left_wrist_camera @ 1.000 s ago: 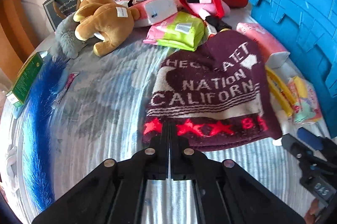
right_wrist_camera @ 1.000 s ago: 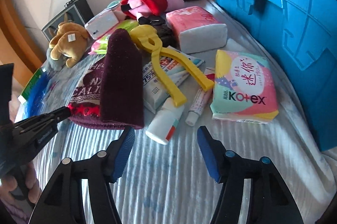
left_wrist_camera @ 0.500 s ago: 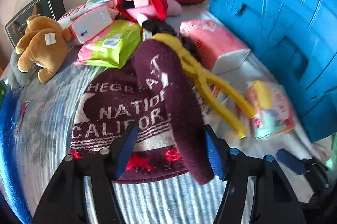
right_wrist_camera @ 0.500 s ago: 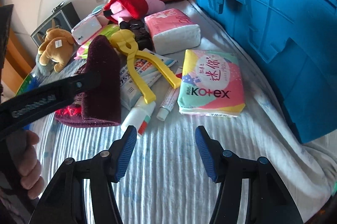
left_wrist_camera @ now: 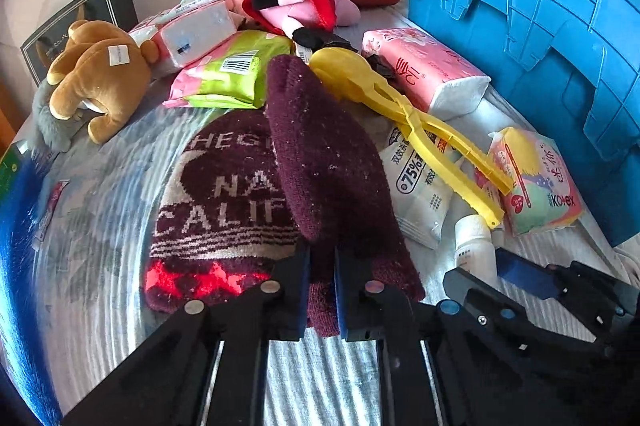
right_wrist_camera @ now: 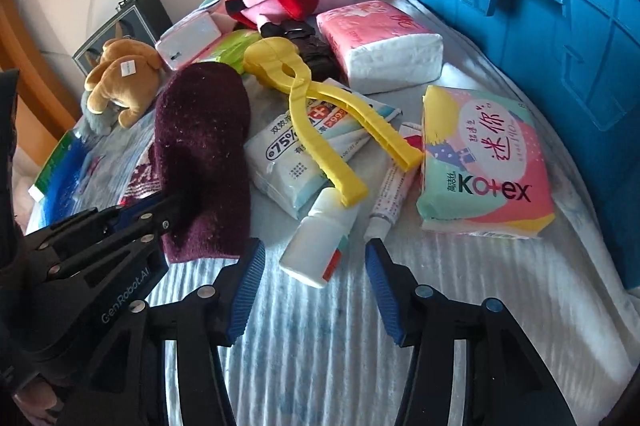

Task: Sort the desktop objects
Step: 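Grasp the maroon knit hat with left tool while right tool grasps white bottle, then lift the hat and bottle and carry both tools over the blue crate, then open both tools to drop the hat and bottle into the crate, then withdraw both tools from the crate back over the bed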

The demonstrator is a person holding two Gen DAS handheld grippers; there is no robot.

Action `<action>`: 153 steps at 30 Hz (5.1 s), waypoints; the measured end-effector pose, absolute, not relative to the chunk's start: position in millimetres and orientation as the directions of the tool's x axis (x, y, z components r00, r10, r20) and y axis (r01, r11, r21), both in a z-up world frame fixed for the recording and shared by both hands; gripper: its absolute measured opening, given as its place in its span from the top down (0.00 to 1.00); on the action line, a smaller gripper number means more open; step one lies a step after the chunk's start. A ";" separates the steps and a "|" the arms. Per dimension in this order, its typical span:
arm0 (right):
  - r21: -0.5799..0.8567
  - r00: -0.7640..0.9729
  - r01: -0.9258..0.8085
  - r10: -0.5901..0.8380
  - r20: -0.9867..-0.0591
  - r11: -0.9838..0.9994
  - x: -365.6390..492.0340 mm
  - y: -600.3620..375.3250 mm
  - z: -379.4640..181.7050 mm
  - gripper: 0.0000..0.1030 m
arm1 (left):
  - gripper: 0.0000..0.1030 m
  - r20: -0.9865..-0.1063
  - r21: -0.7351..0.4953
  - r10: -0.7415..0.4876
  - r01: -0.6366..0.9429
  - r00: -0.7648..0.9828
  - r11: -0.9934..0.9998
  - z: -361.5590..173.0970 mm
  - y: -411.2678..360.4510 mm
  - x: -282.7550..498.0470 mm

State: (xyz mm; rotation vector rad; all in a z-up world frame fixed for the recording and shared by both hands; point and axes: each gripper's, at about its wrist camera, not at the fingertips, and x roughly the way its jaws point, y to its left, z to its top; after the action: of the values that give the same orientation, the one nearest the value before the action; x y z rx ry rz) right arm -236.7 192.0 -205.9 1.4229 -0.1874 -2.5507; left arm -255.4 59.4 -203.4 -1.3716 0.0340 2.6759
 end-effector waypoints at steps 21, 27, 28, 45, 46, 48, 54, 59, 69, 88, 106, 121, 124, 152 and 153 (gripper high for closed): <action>0.145 -0.747 0.306 -0.332 -0.576 -0.941 -188.2 172.1 -42.6 0.73 | 0.93 -0.492 -0.008 0.012 -0.009 -0.871 -1.000 -17.2 14.2 -175.9; 0.075 -0.826 0.315 -0.312 -0.470 -0.946 -164.4 161.9 14.9 0.73 | 0.93 -0.379 -0.027 0.025 -0.016 -0.925 -1.000 30.9 7.9 -153.9; 0.061 -0.839 0.309 -0.303 -0.453 -0.949 -160.3 161.1 24.5 0.73 | 0.93 -0.363 -0.031 0.033 -0.024 -0.931 -0.999 37.3 8.5 -150.3; 0.015 -0.972 0.146 -0.146 -0.183 -0.989 -135.4 301.0 149.6 0.73 | 0.93 -0.068 -0.027 0.080 -0.079 -0.994 -0.997 166.6 166.4 -141.9; 0.016 -0.977 0.132 -0.133 -0.168 -0.991 -136.7 321.4 156.5 0.73 | 0.93 -0.046 -0.027 0.091 -0.089 -0.995 -0.996 175.7 185.9 -141.8; 0.012 -0.984 0.104 -0.105 -0.146 -0.995 -138.1 357.9 167.8 0.73 | 0.93 -0.012 -0.029 0.108 -0.108 -0.994 -0.994 191.3 228.2 -145.6; -0.017 -0.992 0.033 -0.031 -0.123 -0.999 -155.4 460.2 187.8 0.73 | 0.93 -0.016 -0.050 0.167 -0.166 -0.986 -0.985 211.8 339.2 -166.9; -0.025 -0.984 0.019 -0.014 -0.176 -1.000 -178.3 517.2 173.4 0.73 | 0.93 -0.270 -0.036 0.168 -0.164 -0.948 -0.986 177.0 394.4 -205.3; 0.009 -0.938 0.069 -0.068 -0.340 -0.998 -216.8 549.0 115.2 0.73 | 0.91 -0.627 0.001 0.083 -0.107 -0.775 -0.994 94.9 426.3 -245.2; -0.034 -0.861 0.067 -0.041 -0.506 -0.997 -235.5 572.3 78.5 0.73 | 0.43 -0.584 0.041 0.066 -0.111 -0.809 -0.993 80.8 423.0 -210.9; -0.114 -0.926 -0.017 0.059 -0.374 -0.993 -189.1 566.9 100.1 0.00 | 0.41 -0.489 0.030 0.067 -0.093 -0.870 -0.995 98.2 407.2 -178.2; -0.128 -0.950 0.027 0.015 -0.313 -0.991 -168.0 519.4 107.8 0.00 | 0.41 -0.384 -0.006 0.002 0.000 -0.923 -1.000 112.9 342.3 -147.6; -0.125 -0.952 0.074 -0.032 -0.305 -0.989 -166.0 493.8 110.0 0.00 | 0.41 -0.394 -0.010 -0.021 0.027 -0.919 -1.000 110.1 314.2 -145.7; -0.093 -0.872 0.290 -0.223 -0.436 -0.953 -143.5 165.2 72.2 0.00 | 0.41 -0.525 -0.032 -0.213 0.269 -0.824 -0.963 48.3 -46.8 -105.5; -0.096 -0.864 0.300 -0.228 -0.448 -0.949 -145.7 158.7 68.4 0.00 | 0.41 -0.533 -0.037 -0.220 0.283 -0.817 -0.959 44.1 -54.0 -105.9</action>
State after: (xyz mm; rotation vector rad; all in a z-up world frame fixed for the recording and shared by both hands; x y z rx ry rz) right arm -145.7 158.7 68.4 0.6408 0.2355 -2.7843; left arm -105.9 -54.0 44.1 -0.9362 -0.1964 3.2696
